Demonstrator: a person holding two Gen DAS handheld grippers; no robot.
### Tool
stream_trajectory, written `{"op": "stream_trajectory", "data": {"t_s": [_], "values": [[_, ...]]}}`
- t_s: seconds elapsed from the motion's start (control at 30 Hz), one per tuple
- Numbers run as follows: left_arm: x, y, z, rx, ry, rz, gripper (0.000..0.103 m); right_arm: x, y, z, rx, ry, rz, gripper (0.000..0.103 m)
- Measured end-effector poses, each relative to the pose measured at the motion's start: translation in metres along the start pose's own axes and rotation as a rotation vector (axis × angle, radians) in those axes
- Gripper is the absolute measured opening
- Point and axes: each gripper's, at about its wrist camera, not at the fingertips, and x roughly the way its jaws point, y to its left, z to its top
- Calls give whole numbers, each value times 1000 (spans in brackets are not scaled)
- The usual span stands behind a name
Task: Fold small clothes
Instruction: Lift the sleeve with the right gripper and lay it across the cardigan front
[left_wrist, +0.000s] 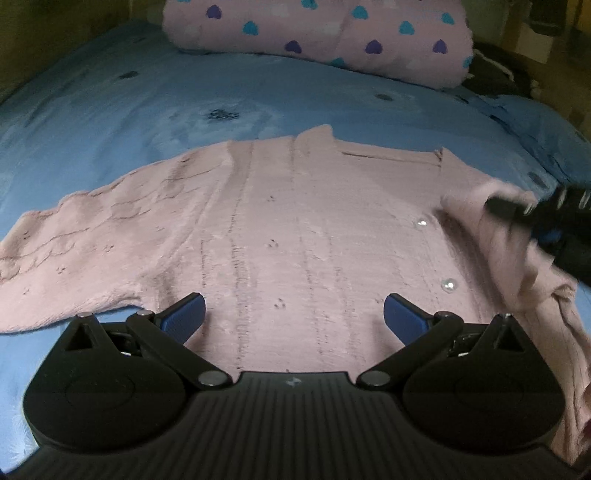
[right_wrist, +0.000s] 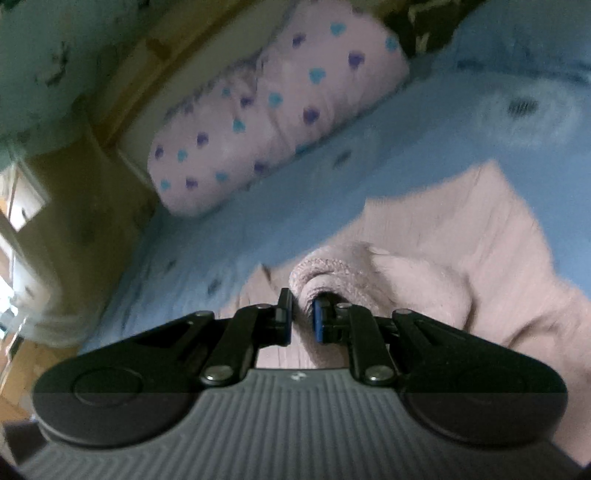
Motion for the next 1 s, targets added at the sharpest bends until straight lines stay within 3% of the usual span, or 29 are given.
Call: {"op": "stream_trajectory", "data": {"t_s": [0.27,0.4,0.47,0.53,0.6,0.67,0.87,1.0], "values": [[1,-4,-2,26,3,3,103,34,-7,-23,-10,175,-1,17],[2,-6,-1,32,-2,6,103,37,-3,-27,-61,217,-3,25],[2,-5,-1,32,-5,6,103,36,2,-26,-89,231,-4,34],[3,-6,-2,32,-7,9,103,30,6,-25,-115,246,-3,53],[3,-7,-2,37,-5,13,103,19,10,-25,-139,241,-29,60],[3,-7,-3,43,-6,18,103,8,13,-24,-163,248,-44,60],[6,-9,-9,75,-18,38,103,-16,13,-9,-216,335,20,60],[12,-11,-12,91,-9,46,103,-35,8,4,-276,274,44,60]]}}
